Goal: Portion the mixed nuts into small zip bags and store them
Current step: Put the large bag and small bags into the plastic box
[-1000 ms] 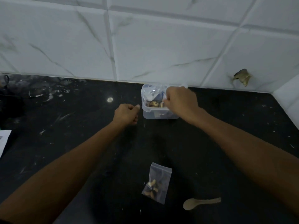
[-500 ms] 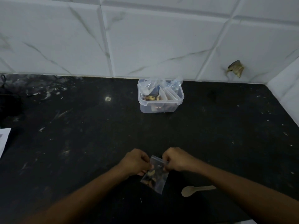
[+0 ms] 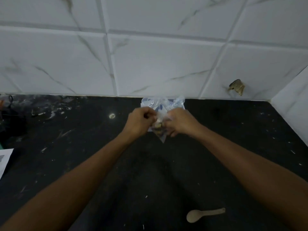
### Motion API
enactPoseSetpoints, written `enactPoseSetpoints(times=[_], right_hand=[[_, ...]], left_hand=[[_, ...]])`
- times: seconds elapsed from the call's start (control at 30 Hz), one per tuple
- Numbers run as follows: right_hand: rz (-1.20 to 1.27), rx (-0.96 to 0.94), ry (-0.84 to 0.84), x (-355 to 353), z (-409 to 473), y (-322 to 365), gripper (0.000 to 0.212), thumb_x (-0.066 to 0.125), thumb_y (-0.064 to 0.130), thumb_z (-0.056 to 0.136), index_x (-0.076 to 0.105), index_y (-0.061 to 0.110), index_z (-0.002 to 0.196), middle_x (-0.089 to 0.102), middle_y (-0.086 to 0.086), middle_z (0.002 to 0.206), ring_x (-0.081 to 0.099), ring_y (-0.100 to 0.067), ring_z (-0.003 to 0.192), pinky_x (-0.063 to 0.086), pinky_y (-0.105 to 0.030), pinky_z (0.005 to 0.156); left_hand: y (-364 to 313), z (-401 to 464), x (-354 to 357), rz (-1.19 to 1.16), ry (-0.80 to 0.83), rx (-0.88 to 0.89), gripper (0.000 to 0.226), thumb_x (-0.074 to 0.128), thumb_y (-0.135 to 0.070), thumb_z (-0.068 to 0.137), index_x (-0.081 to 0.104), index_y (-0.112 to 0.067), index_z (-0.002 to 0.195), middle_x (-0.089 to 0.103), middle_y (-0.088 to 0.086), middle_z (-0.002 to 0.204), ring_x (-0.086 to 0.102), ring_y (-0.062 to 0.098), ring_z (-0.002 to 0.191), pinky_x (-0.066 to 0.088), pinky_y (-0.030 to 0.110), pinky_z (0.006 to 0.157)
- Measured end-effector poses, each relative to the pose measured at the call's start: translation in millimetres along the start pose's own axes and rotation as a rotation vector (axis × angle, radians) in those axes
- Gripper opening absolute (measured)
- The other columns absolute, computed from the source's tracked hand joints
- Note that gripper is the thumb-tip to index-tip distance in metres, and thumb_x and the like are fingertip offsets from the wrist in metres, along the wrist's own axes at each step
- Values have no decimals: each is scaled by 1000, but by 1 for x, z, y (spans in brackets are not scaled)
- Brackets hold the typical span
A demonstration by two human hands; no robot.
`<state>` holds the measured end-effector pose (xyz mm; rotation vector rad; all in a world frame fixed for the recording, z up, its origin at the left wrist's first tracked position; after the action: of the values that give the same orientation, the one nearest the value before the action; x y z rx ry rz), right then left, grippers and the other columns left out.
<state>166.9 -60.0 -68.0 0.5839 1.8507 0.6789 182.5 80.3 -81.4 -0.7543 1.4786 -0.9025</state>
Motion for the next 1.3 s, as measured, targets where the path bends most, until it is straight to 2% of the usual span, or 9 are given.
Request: enactPoseSetpoints(times=[0.2, 0.3, 0.4, 0.53, 0.87, 0.97, 1.03, 1.13, 1.3], right_hand=[[180, 170, -307, -56, 53, 4, 11, 67, 7, 87, 63, 0, 93, 69, -16, 81, 73, -25, 64, 62, -40, 67], [172, 250, -301, -49, 73, -7, 10, 68, 3, 85, 59, 1, 88, 69, -19, 82, 73, -27, 64, 62, -41, 66], [45, 299, -264, -33, 86, -15, 12, 72, 8, 82, 61, 2, 84, 69, -16, 79, 72, -27, 59, 61, -39, 69], [-166, 265, -224, -22, 90, -15, 12, 67, 7, 83, 58, 5, 77, 69, -15, 73, 69, -23, 50, 54, -26, 44], [-471, 215, -206, -13, 96, -3, 16, 68, 13, 78, 52, 11, 74, 68, -9, 83, 67, -25, 84, 53, -36, 80], [-487, 245, -247, -7, 100, -12, 14, 58, 19, 90, 61, 10, 101, 64, -6, 95, 58, -21, 85, 39, -26, 64], [-453, 263, -275, -5, 99, -21, 23, 52, 21, 95, 59, 9, 112, 63, -7, 102, 59, -22, 93, 39, -27, 69], [-386, 251, -247, 0, 99, -28, 26, 53, 25, 92, 57, 10, 113, 62, -8, 103, 62, -25, 95, 45, -33, 72], [-325, 230, -180, 0, 100, -34, 25, 58, 29, 87, 58, 11, 104, 57, -2, 75, 60, -22, 76, 56, -37, 74]], left_hand=[[20, 46, -36, 8, -243, -141, 18, 61, -16, 90, 71, -12, 104, 71, 3, 102, 64, 14, 89, 52, 26, 81], [35, 52, -32, 46, -221, -220, 23, 62, -18, 90, 68, -11, 111, 65, -1, 100, 61, 16, 93, 48, 27, 82], [51, 57, -25, 76, -174, -300, 13, 62, -19, 89, 67, -9, 96, 63, 4, 90, 59, 18, 82, 48, 30, 73], [65, 58, -14, 68, -108, -349, 15, 63, -11, 86, 71, 2, 87, 71, 12, 84, 69, 23, 78, 60, 41, 77], [66, 59, -8, 88, -76, -336, 8, 67, -7, 85, 73, -2, 86, 72, 14, 88, 70, 26, 83, 61, 38, 75], [65, 59, -10, 98, -93, -330, 9, 65, -4, 85, 73, -3, 88, 71, 11, 87, 68, 21, 80, 57, 29, 66], [63, 60, -11, 91, -113, -312, 11, 62, -4, 87, 73, -4, 90, 71, 10, 89, 67, 20, 80, 54, 26, 65], [58, 60, -11, 86, -127, -280, 16, 57, -5, 90, 72, -6, 94, 71, 10, 91, 68, 22, 85, 57, 31, 72], [58, 59, -9, 88, -130, -260, 19, 55, -5, 92, 73, -8, 99, 70, 8, 95, 67, 21, 87, 54, 29, 72]])
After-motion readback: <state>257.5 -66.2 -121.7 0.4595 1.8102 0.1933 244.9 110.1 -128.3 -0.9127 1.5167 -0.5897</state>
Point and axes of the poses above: each hand's wrist, its own z-axis towards the middle knuckle, its own x-axis out of the palm, y = z × x, the point moved 9 cm from there along z, towards the middle knuckle
